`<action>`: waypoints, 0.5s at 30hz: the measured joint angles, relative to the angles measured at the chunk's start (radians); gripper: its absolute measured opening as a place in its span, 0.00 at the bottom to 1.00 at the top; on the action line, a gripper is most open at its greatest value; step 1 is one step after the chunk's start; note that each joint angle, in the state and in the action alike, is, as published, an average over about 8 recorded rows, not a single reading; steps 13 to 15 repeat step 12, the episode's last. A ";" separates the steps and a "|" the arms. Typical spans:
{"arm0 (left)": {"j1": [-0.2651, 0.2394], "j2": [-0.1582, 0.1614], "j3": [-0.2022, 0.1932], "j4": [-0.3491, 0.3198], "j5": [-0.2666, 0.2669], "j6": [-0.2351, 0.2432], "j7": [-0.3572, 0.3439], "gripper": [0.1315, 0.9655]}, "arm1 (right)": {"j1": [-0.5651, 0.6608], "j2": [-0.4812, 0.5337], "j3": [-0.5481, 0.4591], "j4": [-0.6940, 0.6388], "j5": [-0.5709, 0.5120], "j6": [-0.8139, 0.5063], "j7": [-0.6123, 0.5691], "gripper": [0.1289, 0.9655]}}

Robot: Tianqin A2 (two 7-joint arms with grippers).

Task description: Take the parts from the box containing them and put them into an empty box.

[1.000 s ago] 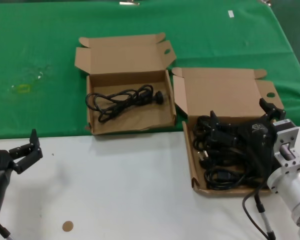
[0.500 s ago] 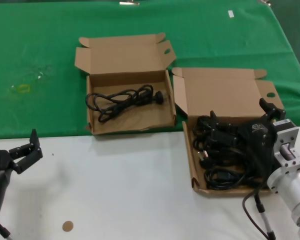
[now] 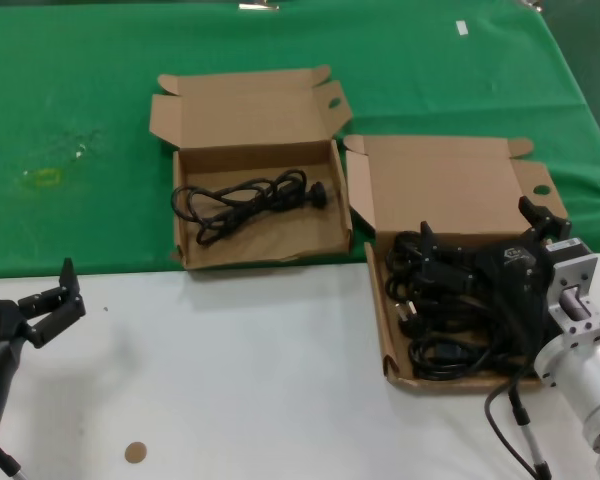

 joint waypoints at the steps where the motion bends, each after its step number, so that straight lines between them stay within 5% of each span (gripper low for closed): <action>1: 0.000 0.000 0.000 0.000 0.000 0.000 0.000 1.00 | 0.000 0.000 0.000 0.000 0.000 0.000 0.000 1.00; 15: 0.000 0.000 0.000 0.000 0.000 0.000 0.000 1.00 | 0.000 0.000 0.000 0.000 0.000 0.000 0.000 1.00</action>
